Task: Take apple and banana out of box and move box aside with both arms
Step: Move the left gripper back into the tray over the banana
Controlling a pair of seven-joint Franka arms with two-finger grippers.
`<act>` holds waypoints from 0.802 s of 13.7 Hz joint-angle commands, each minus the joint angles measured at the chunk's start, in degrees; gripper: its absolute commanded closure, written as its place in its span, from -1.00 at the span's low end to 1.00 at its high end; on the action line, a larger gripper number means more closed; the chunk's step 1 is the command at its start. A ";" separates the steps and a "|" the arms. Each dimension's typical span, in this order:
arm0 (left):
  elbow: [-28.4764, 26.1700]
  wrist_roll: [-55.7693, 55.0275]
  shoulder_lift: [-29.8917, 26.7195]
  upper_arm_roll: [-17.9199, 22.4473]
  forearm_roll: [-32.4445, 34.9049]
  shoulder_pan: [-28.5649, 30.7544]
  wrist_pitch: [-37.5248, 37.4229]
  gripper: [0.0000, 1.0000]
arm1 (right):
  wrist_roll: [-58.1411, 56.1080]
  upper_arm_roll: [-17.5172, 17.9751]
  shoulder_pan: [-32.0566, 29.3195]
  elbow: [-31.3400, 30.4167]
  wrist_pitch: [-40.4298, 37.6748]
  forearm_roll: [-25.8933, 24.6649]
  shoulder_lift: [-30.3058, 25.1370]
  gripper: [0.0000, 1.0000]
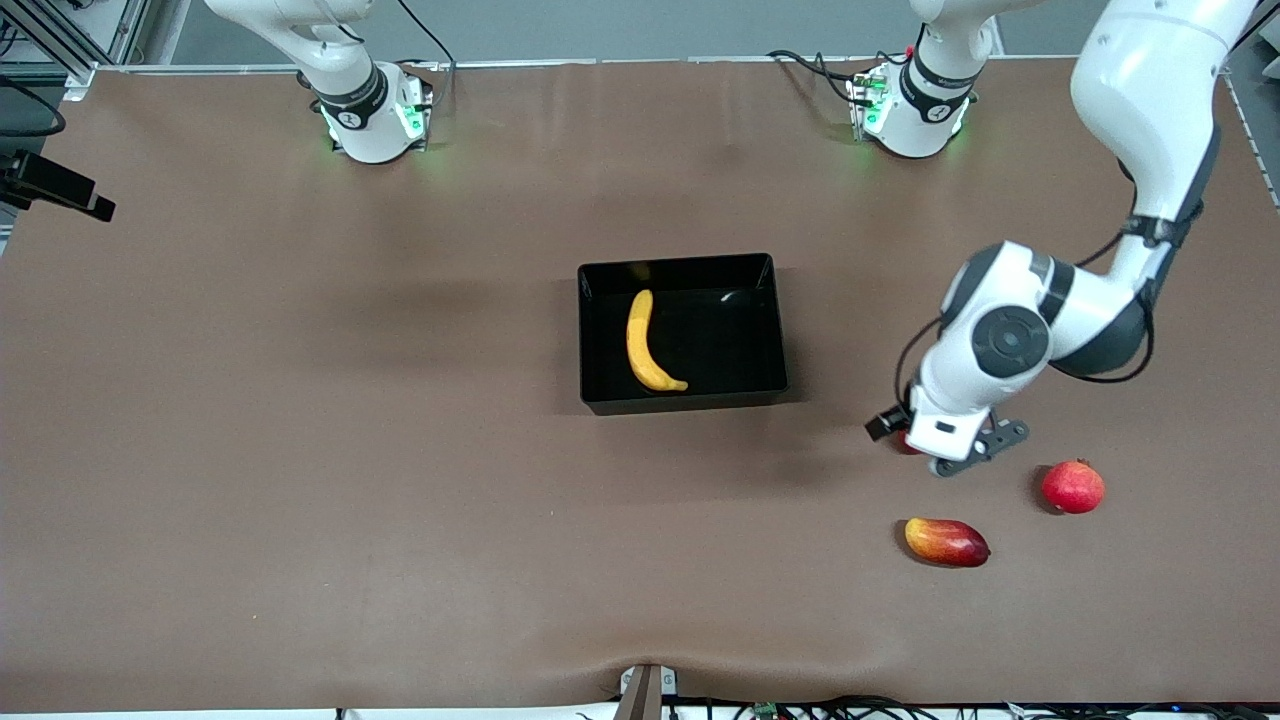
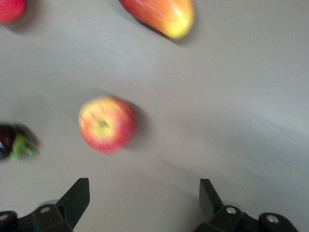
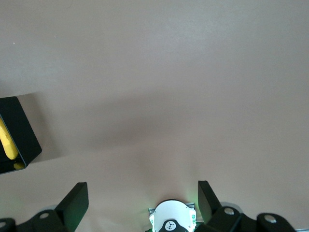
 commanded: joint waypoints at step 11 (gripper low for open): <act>9.81 -18.88 14.77 -4.25 9.02 -26.31 1.25 -1.00 | -0.16 0.62 -1.24 1.09 -0.81 0.69 2.14 -1.00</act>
